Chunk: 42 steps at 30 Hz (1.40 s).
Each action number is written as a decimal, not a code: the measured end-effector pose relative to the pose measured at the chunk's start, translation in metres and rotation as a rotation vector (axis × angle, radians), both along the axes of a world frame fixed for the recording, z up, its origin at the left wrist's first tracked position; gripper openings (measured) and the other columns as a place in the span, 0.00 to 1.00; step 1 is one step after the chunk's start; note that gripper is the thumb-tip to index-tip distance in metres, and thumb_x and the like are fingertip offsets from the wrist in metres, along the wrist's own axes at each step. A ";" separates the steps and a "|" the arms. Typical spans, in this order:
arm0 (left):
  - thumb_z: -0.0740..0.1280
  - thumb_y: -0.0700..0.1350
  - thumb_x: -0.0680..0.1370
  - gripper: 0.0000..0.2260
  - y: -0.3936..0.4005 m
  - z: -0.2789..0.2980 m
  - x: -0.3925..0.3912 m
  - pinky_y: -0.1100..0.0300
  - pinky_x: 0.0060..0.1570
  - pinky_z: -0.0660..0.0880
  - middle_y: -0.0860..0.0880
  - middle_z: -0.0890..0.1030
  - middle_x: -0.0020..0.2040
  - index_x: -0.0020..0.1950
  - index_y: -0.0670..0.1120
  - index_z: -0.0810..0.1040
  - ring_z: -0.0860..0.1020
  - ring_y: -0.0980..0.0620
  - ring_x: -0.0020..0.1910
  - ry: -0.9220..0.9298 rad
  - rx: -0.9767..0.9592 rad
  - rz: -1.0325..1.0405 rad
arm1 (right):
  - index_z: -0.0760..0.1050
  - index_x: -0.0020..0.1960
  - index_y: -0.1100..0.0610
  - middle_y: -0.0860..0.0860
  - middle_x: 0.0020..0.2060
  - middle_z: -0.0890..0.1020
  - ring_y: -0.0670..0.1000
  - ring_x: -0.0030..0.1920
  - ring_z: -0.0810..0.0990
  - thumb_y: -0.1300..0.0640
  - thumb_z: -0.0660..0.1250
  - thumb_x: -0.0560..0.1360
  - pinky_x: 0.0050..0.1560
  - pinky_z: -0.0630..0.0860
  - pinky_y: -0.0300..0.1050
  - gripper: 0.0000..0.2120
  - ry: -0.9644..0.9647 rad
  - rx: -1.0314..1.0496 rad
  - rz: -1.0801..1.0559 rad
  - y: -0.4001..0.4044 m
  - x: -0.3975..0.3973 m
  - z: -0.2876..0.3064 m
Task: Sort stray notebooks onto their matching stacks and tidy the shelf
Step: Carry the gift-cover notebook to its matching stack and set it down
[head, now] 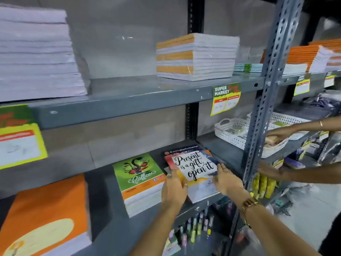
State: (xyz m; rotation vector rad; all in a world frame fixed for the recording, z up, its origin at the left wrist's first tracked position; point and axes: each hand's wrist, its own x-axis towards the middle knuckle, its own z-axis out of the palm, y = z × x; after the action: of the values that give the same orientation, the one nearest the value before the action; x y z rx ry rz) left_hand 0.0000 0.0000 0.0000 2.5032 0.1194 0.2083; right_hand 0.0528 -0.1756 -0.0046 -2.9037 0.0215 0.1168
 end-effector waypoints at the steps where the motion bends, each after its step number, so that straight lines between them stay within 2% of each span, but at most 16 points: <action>1: 0.62 0.44 0.78 0.24 -0.003 -0.004 0.003 0.50 0.49 0.76 0.39 0.79 0.55 0.71 0.39 0.59 0.78 0.41 0.54 0.051 -0.040 0.047 | 0.45 0.76 0.63 0.57 0.77 0.50 0.55 0.76 0.56 0.48 0.50 0.81 0.74 0.59 0.49 0.31 0.037 0.012 -0.052 -0.002 0.002 -0.003; 7: 0.66 0.46 0.76 0.31 -0.020 -0.022 0.024 0.50 0.53 0.79 0.38 0.78 0.60 0.72 0.35 0.56 0.80 0.39 0.55 0.346 -0.229 0.144 | 0.51 0.74 0.65 0.60 0.72 0.63 0.61 0.70 0.67 0.44 0.55 0.78 0.68 0.68 0.54 0.35 0.179 0.111 -0.266 -0.010 0.023 -0.017; 10: 0.69 0.40 0.75 0.33 -0.021 -0.024 0.028 0.52 0.41 0.82 0.39 0.77 0.59 0.73 0.35 0.54 0.82 0.42 0.47 0.397 -0.360 0.174 | 0.57 0.71 0.65 0.59 0.67 0.71 0.60 0.66 0.71 0.44 0.64 0.73 0.65 0.72 0.52 0.37 0.150 0.144 -0.335 -0.013 0.030 -0.013; 12: 0.70 0.38 0.73 0.30 -0.022 -0.021 0.027 0.55 0.33 0.82 0.40 0.78 0.58 0.70 0.36 0.59 0.81 0.45 0.41 0.422 -0.428 0.210 | 0.63 0.69 0.65 0.59 0.65 0.72 0.61 0.66 0.69 0.44 0.68 0.71 0.64 0.72 0.52 0.35 0.106 0.100 -0.357 -0.015 0.032 -0.011; 15: 0.68 0.37 0.74 0.14 -0.023 -0.019 0.027 0.50 0.48 0.82 0.38 0.81 0.55 0.57 0.35 0.73 0.82 0.41 0.48 0.383 -0.317 0.207 | 0.70 0.64 0.66 0.62 0.63 0.72 0.63 0.66 0.67 0.55 0.68 0.73 0.63 0.72 0.52 0.23 0.029 0.157 -0.371 -0.012 0.034 -0.006; 18: 0.64 0.33 0.73 0.05 -0.020 -0.006 0.026 0.53 0.48 0.82 0.36 0.82 0.52 0.48 0.35 0.77 0.82 0.40 0.49 0.357 -0.359 0.195 | 0.67 0.63 0.70 0.66 0.63 0.71 0.64 0.66 0.68 0.64 0.62 0.75 0.63 0.71 0.53 0.19 -0.096 0.201 -0.426 -0.005 0.028 0.002; 23: 0.65 0.31 0.73 0.06 -0.006 0.017 0.019 0.47 0.47 0.82 0.39 0.81 0.54 0.49 0.36 0.76 0.82 0.40 0.51 0.309 -0.591 0.149 | 0.66 0.63 0.72 0.65 0.62 0.72 0.64 0.65 0.70 0.62 0.63 0.75 0.60 0.72 0.54 0.19 -0.239 0.199 -0.439 0.008 0.009 0.018; 24: 0.65 0.31 0.74 0.03 0.000 0.022 0.015 0.48 0.43 0.83 0.40 0.81 0.53 0.45 0.37 0.75 0.83 0.40 0.50 0.301 -0.601 0.150 | 0.66 0.63 0.72 0.65 0.63 0.72 0.64 0.65 0.69 0.62 0.64 0.75 0.60 0.72 0.54 0.20 -0.257 0.237 -0.451 0.013 0.006 0.023; 26: 0.65 0.32 0.73 0.08 0.017 0.029 0.006 0.52 0.39 0.83 0.40 0.80 0.48 0.36 0.41 0.71 0.83 0.41 0.47 0.258 -0.594 0.174 | 0.66 0.62 0.71 0.66 0.63 0.71 0.64 0.66 0.68 0.62 0.65 0.75 0.59 0.73 0.56 0.20 -0.301 0.317 -0.457 0.030 -0.003 0.034; 28: 0.66 0.32 0.73 0.11 0.038 0.036 -0.003 0.53 0.42 0.82 0.41 0.78 0.44 0.32 0.41 0.69 0.82 0.42 0.47 0.202 -0.578 0.206 | 0.66 0.61 0.71 0.66 0.62 0.71 0.64 0.65 0.68 0.64 0.65 0.74 0.59 0.72 0.56 0.19 -0.341 0.384 -0.427 0.048 -0.011 0.043; 31: 0.67 0.33 0.72 0.07 0.073 0.047 -0.019 0.53 0.47 0.81 0.41 0.78 0.42 0.34 0.38 0.73 0.81 0.44 0.46 0.139 -0.568 0.235 | 0.65 0.62 0.72 0.67 0.61 0.72 0.64 0.64 0.70 0.63 0.64 0.74 0.63 0.68 0.55 0.20 -0.372 0.378 -0.321 0.081 -0.023 0.052; 33: 0.66 0.32 0.71 0.10 0.100 0.053 -0.035 0.58 0.38 0.79 0.45 0.75 0.37 0.31 0.41 0.70 0.77 0.47 0.41 0.103 -0.554 0.276 | 0.65 0.62 0.73 0.67 0.61 0.72 0.64 0.64 0.70 0.62 0.64 0.75 0.64 0.67 0.55 0.21 -0.379 0.401 -0.284 0.108 -0.034 0.056; 35: 0.64 0.32 0.70 0.14 0.127 0.059 -0.054 0.65 0.21 0.69 0.48 0.71 0.32 0.29 0.43 0.65 0.71 0.49 0.32 0.063 -0.538 0.335 | 0.65 0.62 0.72 0.67 0.62 0.72 0.65 0.64 0.70 0.62 0.65 0.74 0.62 0.69 0.56 0.21 -0.353 0.491 -0.293 0.137 -0.048 0.061; 37: 0.63 0.31 0.70 0.15 0.154 0.062 -0.073 0.65 0.15 0.63 0.49 0.68 0.29 0.27 0.44 0.62 0.67 0.53 0.26 0.035 -0.498 0.388 | 0.66 0.62 0.71 0.67 0.62 0.72 0.65 0.63 0.71 0.64 0.64 0.74 0.61 0.71 0.56 0.20 -0.324 0.577 -0.271 0.166 -0.061 0.063; 39: 0.62 0.32 0.71 0.16 0.184 0.065 -0.096 0.59 0.21 0.66 0.48 0.69 0.31 0.28 0.45 0.61 0.67 0.52 0.28 0.017 -0.449 0.453 | 0.66 0.62 0.70 0.67 0.62 0.72 0.65 0.63 0.72 0.63 0.64 0.74 0.61 0.72 0.55 0.20 -0.286 0.608 -0.209 0.198 -0.077 0.063; 42: 0.62 0.32 0.72 0.11 0.227 0.066 -0.131 0.50 0.38 0.73 0.43 0.75 0.41 0.32 0.42 0.65 0.72 0.46 0.37 0.001 -0.413 0.544 | 0.67 0.62 0.71 0.67 0.62 0.74 0.65 0.61 0.74 0.64 0.64 0.74 0.58 0.73 0.55 0.19 -0.255 0.647 -0.157 0.247 -0.104 0.063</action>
State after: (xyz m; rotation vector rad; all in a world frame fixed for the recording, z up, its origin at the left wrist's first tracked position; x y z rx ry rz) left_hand -0.1313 0.2266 0.0657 2.0116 0.7654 0.3608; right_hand -0.0514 0.0718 0.0582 -2.2398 0.1389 -0.2326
